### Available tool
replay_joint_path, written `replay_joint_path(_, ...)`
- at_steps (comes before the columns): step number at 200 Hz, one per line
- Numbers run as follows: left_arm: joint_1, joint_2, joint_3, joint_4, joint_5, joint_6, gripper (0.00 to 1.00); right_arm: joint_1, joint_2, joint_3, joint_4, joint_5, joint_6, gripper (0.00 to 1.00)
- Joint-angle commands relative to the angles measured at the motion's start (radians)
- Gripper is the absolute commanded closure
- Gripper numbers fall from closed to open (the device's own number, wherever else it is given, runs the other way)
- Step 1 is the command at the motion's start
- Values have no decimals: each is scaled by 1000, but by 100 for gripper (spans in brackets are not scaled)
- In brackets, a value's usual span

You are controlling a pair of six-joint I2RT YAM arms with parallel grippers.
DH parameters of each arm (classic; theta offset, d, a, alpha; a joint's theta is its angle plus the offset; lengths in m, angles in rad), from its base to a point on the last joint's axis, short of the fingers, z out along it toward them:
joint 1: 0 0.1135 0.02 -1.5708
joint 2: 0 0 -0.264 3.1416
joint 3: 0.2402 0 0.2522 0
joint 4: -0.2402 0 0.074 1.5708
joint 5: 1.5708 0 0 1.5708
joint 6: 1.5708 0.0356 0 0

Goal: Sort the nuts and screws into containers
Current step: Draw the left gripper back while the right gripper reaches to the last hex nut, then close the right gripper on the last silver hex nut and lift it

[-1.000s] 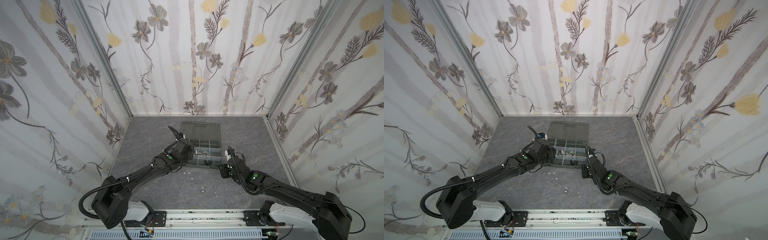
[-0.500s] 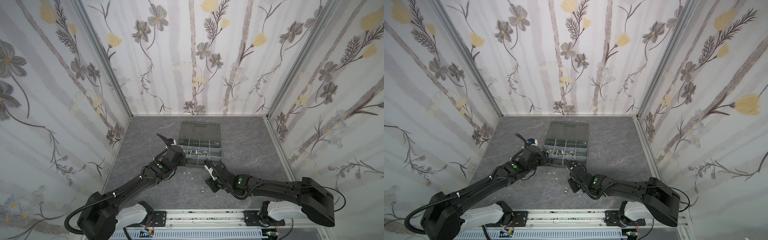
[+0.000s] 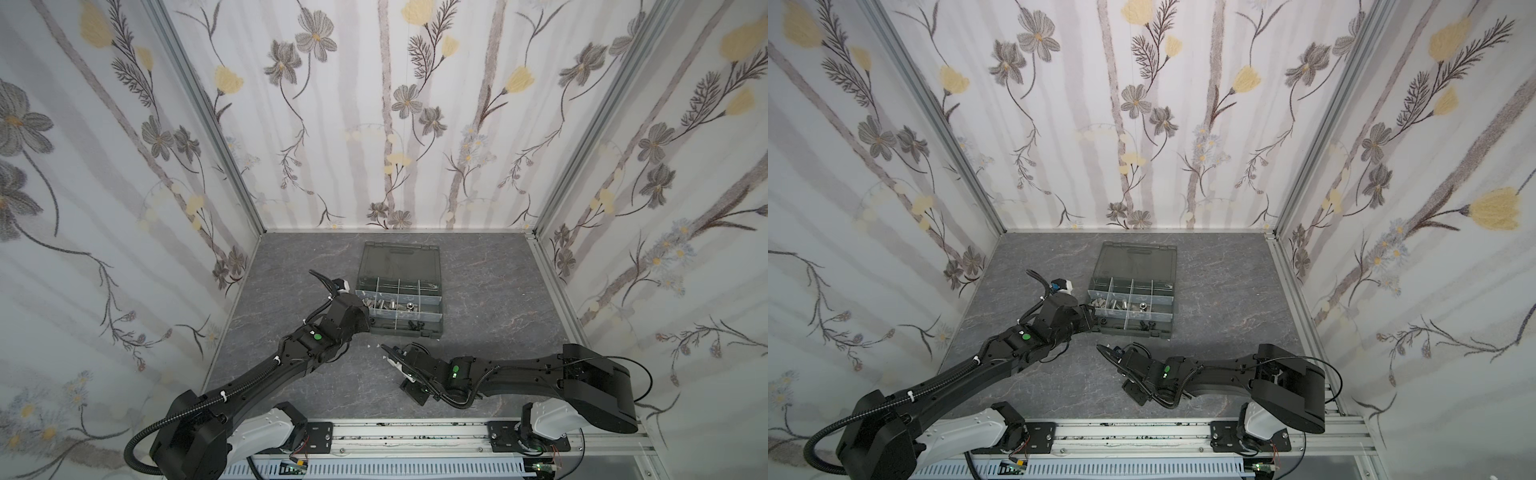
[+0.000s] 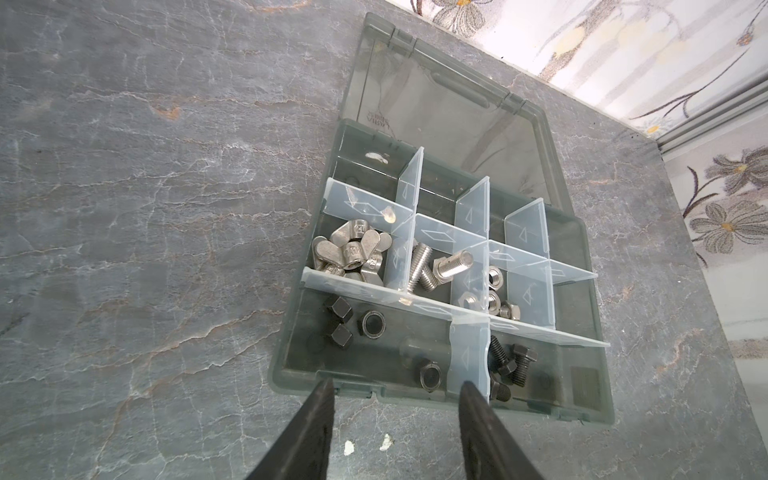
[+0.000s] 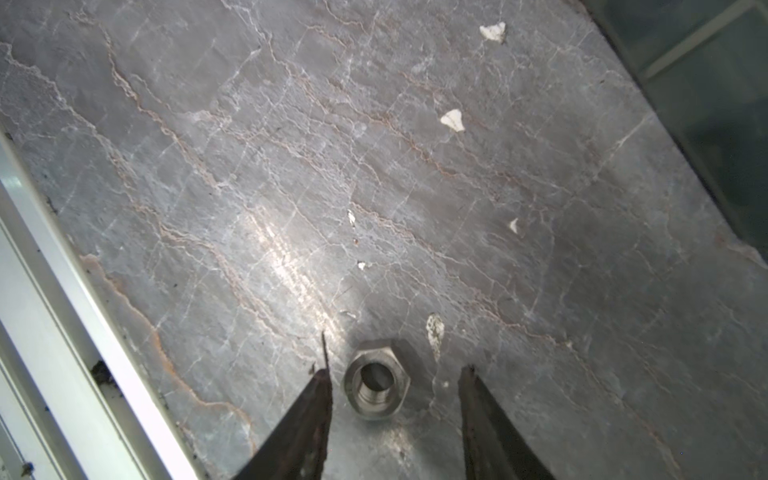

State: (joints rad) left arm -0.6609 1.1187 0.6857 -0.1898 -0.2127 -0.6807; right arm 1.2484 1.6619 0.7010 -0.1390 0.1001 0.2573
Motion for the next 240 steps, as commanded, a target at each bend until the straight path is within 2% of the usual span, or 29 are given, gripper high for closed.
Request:
replay_joint_path(1,1,-4,-5,24,-2,-9,49,4,7,9,24,-14,-38,49)
replay_joint_path(125,2,-30,-11,27,6,-6,50,3,72,43,36,-42,-124,54)
replay_joint_path(186,2,-49,-29,27,3,-15,50,5,101,45,18,-36,-62,56)
replay_joint_path(240,2,-45,-33,27,6,-16,51,9,134,88,-25,21,-6,60)
